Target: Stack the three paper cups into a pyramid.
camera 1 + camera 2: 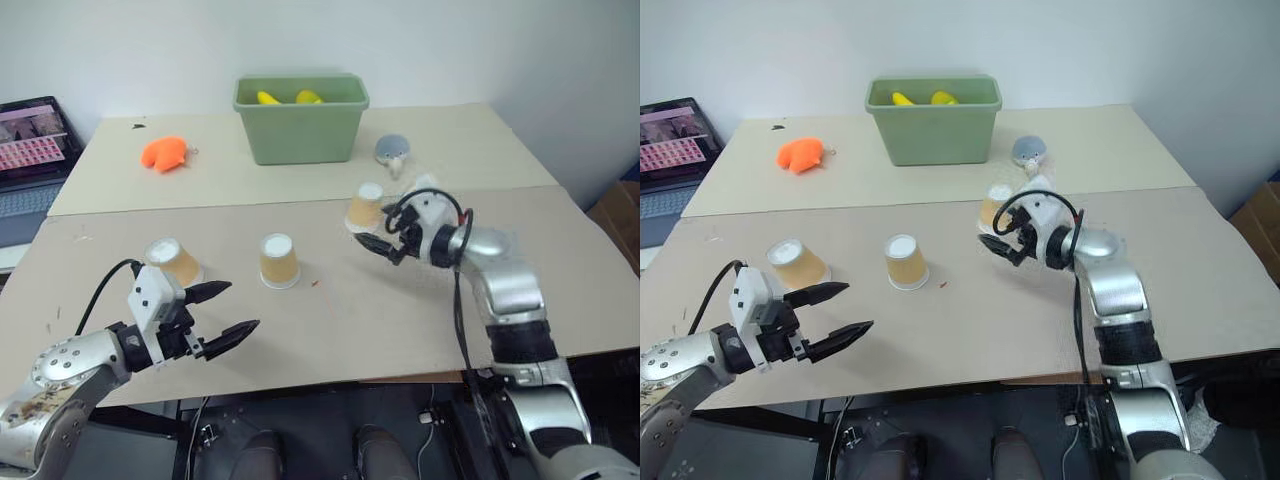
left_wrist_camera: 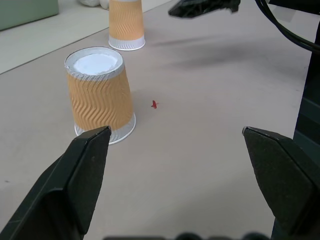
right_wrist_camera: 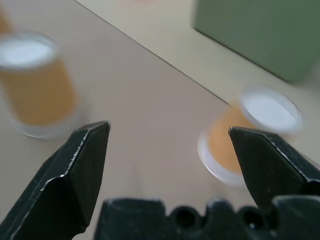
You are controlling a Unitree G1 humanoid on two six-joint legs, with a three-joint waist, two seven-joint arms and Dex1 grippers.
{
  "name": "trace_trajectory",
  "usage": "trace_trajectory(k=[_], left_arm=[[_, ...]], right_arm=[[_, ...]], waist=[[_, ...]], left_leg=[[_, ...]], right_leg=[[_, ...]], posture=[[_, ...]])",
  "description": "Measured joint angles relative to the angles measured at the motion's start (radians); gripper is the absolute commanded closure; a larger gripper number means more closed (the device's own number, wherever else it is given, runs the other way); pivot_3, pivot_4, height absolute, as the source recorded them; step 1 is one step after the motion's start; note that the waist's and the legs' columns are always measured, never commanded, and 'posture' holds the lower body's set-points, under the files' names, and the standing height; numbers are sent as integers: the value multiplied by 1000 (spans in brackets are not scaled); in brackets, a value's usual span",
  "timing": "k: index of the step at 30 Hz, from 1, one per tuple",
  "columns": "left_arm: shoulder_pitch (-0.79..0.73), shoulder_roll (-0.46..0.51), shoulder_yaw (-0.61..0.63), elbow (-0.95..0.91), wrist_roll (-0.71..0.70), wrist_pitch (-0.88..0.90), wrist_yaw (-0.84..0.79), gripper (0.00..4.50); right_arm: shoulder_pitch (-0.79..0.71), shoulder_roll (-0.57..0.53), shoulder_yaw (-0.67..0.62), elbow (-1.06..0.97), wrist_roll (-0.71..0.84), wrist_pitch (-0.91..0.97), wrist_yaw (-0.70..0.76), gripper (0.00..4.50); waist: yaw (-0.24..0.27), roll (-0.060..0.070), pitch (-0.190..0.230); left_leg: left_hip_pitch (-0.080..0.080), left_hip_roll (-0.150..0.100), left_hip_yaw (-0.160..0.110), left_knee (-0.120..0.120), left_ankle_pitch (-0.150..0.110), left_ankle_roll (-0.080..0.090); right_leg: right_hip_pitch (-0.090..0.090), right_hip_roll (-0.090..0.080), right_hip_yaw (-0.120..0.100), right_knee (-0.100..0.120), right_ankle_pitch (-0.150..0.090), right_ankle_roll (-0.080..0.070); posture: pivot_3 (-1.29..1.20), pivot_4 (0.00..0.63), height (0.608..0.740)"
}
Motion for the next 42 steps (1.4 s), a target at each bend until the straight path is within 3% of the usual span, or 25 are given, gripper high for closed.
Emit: trace_trajectory(k=[3, 7, 17, 29, 42], left_arm=[[-39, 0, -17, 15, 2, 0, -3, 0], [-63, 1, -22, 30, 4, 0, -6, 0], [-61, 3, -22, 19, 21, 5, 3, 0], [-48, 7, -2, 3, 20, 10, 21, 0], [-42, 6, 11, -7, 20, 12, 32, 0]], right_arm=[[-9, 75, 26, 23, -33, 3, -120, 43], [-73, 116, 44, 142, -41, -37, -166, 43], [-228, 172, -114, 475, 77, -86, -271, 43], [-388, 240, -148, 725, 113, -247, -308, 43], [-498, 241, -122, 982, 73, -430, -328, 43]], waist=[[-11, 0, 0], [-10, 0, 0], [-9, 0, 0], [-15, 0, 0], [-14, 0, 0]], left_leg=[[-1, 0, 0, 0, 0, 0], [-3, -1, 0, 0, 0, 0], [-2, 0, -1, 0, 0, 0], [-2, 0, -1, 0, 0, 0], [-2, 0, -1, 0, 0, 0]], right_leg=[[0, 0, 0, 0, 0, 0], [-1, -1, 0, -2, 0, 0], [0, -1, -1, -1, 0, 0], [-1, 0, 0, 0, 0, 0], [-1, -1, 0, -1, 0, 0]], posture=[[0, 150, 732], [0, 150, 732], [0, 150, 732], [0, 150, 732], [0, 150, 732]])
